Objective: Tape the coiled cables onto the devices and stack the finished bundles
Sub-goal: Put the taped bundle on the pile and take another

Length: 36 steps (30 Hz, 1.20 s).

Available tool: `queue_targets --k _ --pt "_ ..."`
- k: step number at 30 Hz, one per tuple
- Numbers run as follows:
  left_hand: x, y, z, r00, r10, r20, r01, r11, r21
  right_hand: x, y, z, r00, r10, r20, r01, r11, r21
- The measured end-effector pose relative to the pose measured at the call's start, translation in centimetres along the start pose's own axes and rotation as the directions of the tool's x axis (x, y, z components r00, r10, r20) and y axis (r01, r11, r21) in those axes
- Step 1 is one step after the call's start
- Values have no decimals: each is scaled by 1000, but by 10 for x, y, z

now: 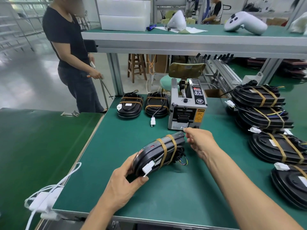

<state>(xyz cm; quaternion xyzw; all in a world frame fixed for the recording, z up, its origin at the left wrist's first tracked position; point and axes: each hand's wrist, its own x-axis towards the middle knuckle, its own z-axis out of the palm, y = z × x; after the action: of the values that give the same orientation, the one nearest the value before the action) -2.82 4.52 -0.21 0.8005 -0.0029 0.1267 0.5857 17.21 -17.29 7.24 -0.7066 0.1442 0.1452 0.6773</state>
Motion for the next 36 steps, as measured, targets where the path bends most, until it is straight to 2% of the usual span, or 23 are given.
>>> queue_targets --k 3,6,10,14,21,36 --pt "0 -2 -1 1000 -1 11 1 1000 3 -28 -11 -11 982 -127 137 113 988 101" --pt "0 -1 0 1000 -2 18 2 1000 -7 -61 -25 -13 934 -256 250 222 962 157" --pt "0 2 1 1000 -4 11 4 1000 -7 -101 -28 -4 847 -381 371 395 918 39" --pt "-1 4 1 1000 -4 4 4 1000 -18 -112 -10 5 809 -414 418 513 844 -156" --pt "-1 5 2 1000 4 -3 -4 1000 -21 -117 -3 18 813 -404 420 539 796 -276" --pt "0 2 2 1000 18 0 -18 1000 -17 -116 -6 20 825 -373 426 527 779 -338"
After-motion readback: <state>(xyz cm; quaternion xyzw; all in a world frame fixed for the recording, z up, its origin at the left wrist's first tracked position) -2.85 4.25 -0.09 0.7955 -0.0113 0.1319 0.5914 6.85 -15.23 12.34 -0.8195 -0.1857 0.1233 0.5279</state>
